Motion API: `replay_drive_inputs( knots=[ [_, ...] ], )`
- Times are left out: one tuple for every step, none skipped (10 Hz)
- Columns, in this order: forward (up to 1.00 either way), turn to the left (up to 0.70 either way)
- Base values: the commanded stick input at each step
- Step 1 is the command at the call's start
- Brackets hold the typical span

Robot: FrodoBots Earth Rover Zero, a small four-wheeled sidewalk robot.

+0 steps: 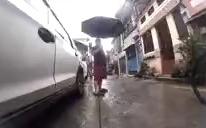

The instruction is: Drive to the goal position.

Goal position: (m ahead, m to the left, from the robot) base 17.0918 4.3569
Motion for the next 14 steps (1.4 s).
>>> replay_drive_inputs(
  knots=[
    [0.99,-0.15],
    [0.99,0.00],
    [0.99,0.00],
    [0.51,0.00],
    [0.00,0.00],
    [0.00,0.00],
    [0.00,0.00],
    [0.00,0.00],
    [0.00,0.48],
    [0.00,0.47],
    [0.00,0.00],
    [0.00,0.00],
    [0.00,0.00],
    [0.00,0.00]
  ],
)
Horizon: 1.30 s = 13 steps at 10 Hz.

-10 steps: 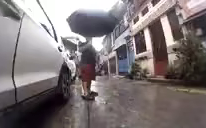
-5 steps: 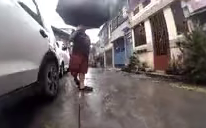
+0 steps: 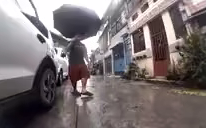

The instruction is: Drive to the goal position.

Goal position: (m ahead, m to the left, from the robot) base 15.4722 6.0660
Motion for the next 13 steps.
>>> replay_drive_inputs(
  knots=[
    [0.00,0.00],
    [0.00,0.00],
    [0.00,0.00],
    [0.00,0.00],
    [0.00,0.00],
    [0.44,0.00],
    [0.99,0.00],
    [0.99,0.00],
    [0.99,0.00],
    [0.99,0.00],
    [0.99,0.00],
    [0.99,0.00],
    [0.99,0.00]
  ],
)
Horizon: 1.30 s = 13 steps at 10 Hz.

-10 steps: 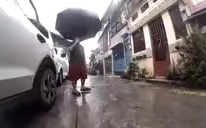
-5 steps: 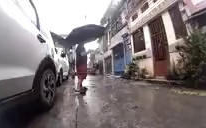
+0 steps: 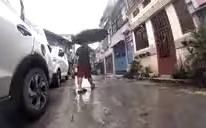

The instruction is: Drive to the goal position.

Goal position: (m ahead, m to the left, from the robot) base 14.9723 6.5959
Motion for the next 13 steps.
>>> replay_drive_inputs(
  knots=[
    [0.99,0.00],
    [0.99,0.00],
    [0.99,0.00],
    [0.99,0.00],
    [0.99,0.00],
    [0.99,0.00],
    [0.99,0.03],
    [0.99,0.36],
    [0.99,0.40],
    [0.99,0.40],
    [0.99,0.13],
    [0.99,0.00],
    [0.99,0.00]
  ],
)
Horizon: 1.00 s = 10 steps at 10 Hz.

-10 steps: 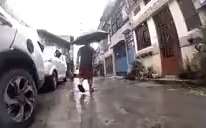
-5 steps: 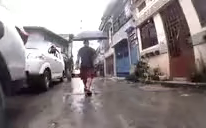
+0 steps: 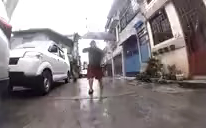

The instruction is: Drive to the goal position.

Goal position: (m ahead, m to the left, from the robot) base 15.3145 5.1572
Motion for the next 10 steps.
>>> replay_drive_inputs(
  knots=[
    [0.99,0.00],
    [0.99,0.00],
    [0.99,0.00],
    [0.99,0.00],
    [0.99,0.27],
    [0.99,0.13],
    [0.99,0.00],
    [0.99,0.00],
    [0.99,0.00],
    [0.99,0.00]
  ],
)
